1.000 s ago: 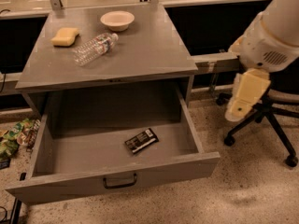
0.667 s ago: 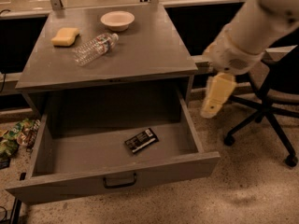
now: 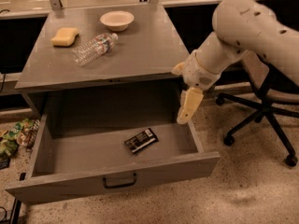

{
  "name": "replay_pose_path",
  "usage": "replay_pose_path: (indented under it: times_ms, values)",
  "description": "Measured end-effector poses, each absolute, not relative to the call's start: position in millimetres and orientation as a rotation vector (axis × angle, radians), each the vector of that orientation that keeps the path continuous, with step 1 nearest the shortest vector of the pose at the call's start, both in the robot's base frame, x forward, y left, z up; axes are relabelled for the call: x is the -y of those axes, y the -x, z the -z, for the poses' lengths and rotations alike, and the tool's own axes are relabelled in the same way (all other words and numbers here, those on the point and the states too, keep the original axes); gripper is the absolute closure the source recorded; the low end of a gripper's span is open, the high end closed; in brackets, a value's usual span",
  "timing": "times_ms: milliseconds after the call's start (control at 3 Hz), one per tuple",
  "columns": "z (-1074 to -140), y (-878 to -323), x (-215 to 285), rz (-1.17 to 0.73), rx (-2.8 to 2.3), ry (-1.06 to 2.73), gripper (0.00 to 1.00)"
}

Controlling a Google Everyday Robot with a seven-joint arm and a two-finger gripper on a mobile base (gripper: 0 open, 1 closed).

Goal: Pick rxbar chocolate from top drawer and place on counter

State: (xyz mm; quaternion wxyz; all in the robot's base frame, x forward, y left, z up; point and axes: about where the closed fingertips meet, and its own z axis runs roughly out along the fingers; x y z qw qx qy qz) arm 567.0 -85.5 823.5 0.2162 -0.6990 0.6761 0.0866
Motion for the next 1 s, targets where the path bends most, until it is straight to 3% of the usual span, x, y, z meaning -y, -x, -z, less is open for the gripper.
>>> replay_pose_path:
  times_ms: [333, 1000]
  values:
    - [-781.7, -577.8, 66.4, -0.429, -1.85, 1.889, 0.0]
    - [-737.7, -578.3, 49.0, -0.572, -1.795, 1.83, 0.0]
